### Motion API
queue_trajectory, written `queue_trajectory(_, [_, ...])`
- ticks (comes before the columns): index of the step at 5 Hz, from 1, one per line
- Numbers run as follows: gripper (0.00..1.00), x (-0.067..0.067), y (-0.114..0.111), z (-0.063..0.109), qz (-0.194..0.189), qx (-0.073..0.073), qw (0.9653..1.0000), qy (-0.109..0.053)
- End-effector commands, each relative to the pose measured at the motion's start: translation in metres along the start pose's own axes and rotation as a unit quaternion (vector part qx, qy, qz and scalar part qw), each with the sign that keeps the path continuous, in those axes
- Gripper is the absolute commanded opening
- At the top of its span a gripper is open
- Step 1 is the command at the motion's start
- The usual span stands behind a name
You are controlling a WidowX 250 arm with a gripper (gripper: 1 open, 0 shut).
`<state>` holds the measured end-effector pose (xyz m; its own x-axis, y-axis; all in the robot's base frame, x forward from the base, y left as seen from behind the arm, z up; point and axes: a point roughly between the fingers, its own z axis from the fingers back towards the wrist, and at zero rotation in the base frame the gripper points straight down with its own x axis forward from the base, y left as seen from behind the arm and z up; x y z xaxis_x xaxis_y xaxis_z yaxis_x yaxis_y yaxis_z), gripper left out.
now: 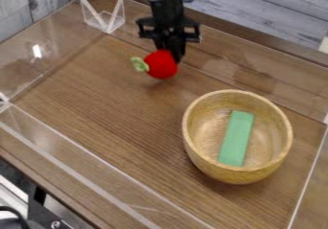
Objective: Move the red object to the right side of the table
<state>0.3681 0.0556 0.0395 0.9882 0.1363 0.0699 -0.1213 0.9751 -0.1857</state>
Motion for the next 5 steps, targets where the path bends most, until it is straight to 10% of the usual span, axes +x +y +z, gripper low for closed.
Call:
queue_trajectory(1, [0.00,0.007,-0.012,0.001,0.000,0.010,0.9997,-0.024])
queue_trajectory(5, [0.00,-0.012,0.000,-0.017,-0.006,0.040,0.9991,0.014])
